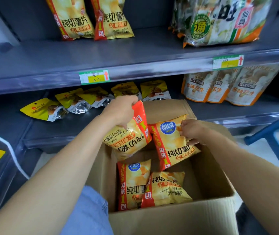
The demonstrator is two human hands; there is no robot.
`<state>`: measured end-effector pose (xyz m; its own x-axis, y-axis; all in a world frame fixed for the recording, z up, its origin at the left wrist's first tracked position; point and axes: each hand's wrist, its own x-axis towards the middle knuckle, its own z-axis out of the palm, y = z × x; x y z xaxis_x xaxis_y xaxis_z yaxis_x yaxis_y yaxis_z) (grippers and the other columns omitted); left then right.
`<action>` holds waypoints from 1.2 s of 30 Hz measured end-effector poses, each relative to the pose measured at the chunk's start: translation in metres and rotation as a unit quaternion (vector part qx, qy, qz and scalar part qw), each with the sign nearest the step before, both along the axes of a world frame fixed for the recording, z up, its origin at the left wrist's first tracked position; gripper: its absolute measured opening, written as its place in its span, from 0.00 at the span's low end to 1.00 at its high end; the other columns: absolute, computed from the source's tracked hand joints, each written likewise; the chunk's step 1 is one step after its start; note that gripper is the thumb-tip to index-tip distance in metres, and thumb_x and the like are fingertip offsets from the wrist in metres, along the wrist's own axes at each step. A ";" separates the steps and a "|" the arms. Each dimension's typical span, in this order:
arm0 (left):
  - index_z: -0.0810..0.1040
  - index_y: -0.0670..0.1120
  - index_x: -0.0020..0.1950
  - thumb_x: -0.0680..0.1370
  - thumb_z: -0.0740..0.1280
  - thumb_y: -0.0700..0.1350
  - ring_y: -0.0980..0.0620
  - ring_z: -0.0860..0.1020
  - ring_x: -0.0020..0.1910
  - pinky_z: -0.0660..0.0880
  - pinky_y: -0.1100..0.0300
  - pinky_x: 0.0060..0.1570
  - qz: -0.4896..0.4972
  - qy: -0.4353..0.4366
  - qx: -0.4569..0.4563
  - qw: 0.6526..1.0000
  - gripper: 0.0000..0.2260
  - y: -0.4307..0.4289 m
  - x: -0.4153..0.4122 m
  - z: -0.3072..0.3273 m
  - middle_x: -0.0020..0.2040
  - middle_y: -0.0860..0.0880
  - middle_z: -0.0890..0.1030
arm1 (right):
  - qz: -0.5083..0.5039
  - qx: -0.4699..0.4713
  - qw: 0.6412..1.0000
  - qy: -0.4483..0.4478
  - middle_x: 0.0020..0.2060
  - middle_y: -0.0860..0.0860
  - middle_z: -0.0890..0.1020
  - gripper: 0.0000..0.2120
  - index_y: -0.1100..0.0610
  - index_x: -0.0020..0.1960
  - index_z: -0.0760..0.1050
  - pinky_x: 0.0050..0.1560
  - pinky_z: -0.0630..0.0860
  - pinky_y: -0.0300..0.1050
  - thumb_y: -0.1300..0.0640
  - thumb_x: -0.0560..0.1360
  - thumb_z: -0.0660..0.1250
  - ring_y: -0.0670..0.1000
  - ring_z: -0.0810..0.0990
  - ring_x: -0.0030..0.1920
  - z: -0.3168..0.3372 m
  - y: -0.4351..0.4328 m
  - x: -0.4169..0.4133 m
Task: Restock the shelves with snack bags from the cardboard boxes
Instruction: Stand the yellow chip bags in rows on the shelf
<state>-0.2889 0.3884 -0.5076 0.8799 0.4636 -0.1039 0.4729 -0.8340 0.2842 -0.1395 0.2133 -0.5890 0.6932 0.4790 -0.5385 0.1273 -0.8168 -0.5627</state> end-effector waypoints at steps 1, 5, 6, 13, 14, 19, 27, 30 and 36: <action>0.66 0.49 0.40 0.78 0.61 0.35 0.45 0.80 0.40 0.72 0.55 0.32 0.006 -0.024 0.009 1.000 0.11 0.001 -0.003 0.012 0.37 0.50 0.72 | -0.001 -0.001 1.000 0.016 0.60 0.60 0.76 0.17 0.61 0.67 0.68 0.47 0.81 0.50 0.64 0.78 0.62 0.55 0.79 0.49 0.015 0.001 0.001; 0.63 0.50 0.35 0.79 0.60 0.38 0.45 0.78 0.38 0.70 0.55 0.35 0.022 -0.109 0.037 0.993 0.14 0.004 -0.013 0.060 0.34 0.52 0.71 | 0.032 -0.011 0.999 0.005 0.57 0.62 0.78 0.10 0.62 0.60 0.68 0.55 0.80 0.56 0.62 0.80 0.61 0.59 0.81 0.54 0.078 0.006 0.005; 0.63 0.51 0.35 0.79 0.60 0.39 0.45 0.77 0.38 0.69 0.55 0.35 0.022 -0.131 0.043 0.990 0.14 0.006 -0.015 0.070 0.33 0.52 0.71 | 0.038 -0.009 0.999 -0.011 0.57 0.63 0.78 0.07 0.62 0.57 0.69 0.55 0.80 0.56 0.62 0.80 0.60 0.60 0.81 0.53 0.094 0.010 0.005; 0.68 0.47 0.45 0.79 0.60 0.40 0.43 0.73 0.41 0.67 0.53 0.38 0.088 -0.309 0.099 0.942 0.05 0.041 -0.029 0.132 0.35 0.50 0.72 | 0.060 0.043 0.993 -0.096 0.42 0.58 0.77 0.05 0.61 0.44 0.71 0.40 0.81 0.47 0.65 0.79 0.61 0.54 0.80 0.38 0.191 0.067 0.001; 0.68 0.47 0.45 0.79 0.60 0.39 0.43 0.73 0.41 0.69 0.52 0.38 0.101 -0.332 0.094 0.933 0.04 0.049 -0.031 0.138 0.35 0.50 0.71 | 0.058 0.060 0.992 -0.100 0.38 0.55 0.75 0.08 0.59 0.41 0.69 0.34 0.79 0.43 0.65 0.79 0.61 0.52 0.77 0.35 0.201 0.076 0.002; 0.70 0.45 0.44 0.78 0.61 0.38 0.46 0.74 0.40 0.69 0.55 0.36 0.223 -0.465 0.022 0.856 0.04 0.105 -0.046 0.166 0.41 0.47 0.75 | -0.043 0.196 0.975 -0.093 0.33 0.55 0.70 0.12 0.60 0.39 0.65 0.27 0.74 0.40 0.66 0.81 0.56 0.50 0.70 0.30 0.252 0.116 0.006; 0.67 0.49 0.38 0.80 0.58 0.36 0.57 0.74 0.35 0.72 0.66 0.29 0.360 -0.650 -0.320 0.588 0.13 0.170 -0.028 0.151 0.39 0.52 0.73 | -0.172 0.403 0.877 -0.197 0.44 0.54 0.77 0.07 0.57 0.48 0.72 0.45 0.75 0.46 0.67 0.73 0.62 0.57 0.79 0.52 0.258 0.195 0.010; 0.70 0.45 0.42 0.80 0.57 0.32 0.55 0.74 0.37 0.74 0.65 0.31 0.369 -0.642 -0.442 0.506 0.11 0.193 -0.013 0.134 0.41 0.50 0.74 | -0.219 0.393 0.876 -0.175 0.43 0.51 0.77 0.09 0.56 0.46 0.71 0.46 0.77 0.46 0.69 0.73 0.62 0.54 0.78 0.48 0.245 0.214 0.014; 0.72 0.40 0.43 0.73 0.61 0.32 0.49 0.76 0.37 0.76 0.59 0.30 0.378 -0.524 -0.497 0.580 0.04 0.221 -0.002 0.121 0.43 0.42 0.78 | -0.217 0.389 0.884 -0.140 0.39 0.49 0.75 0.09 0.55 0.46 0.70 0.47 0.77 0.45 0.69 0.75 0.62 0.52 0.77 0.46 0.218 0.248 0.021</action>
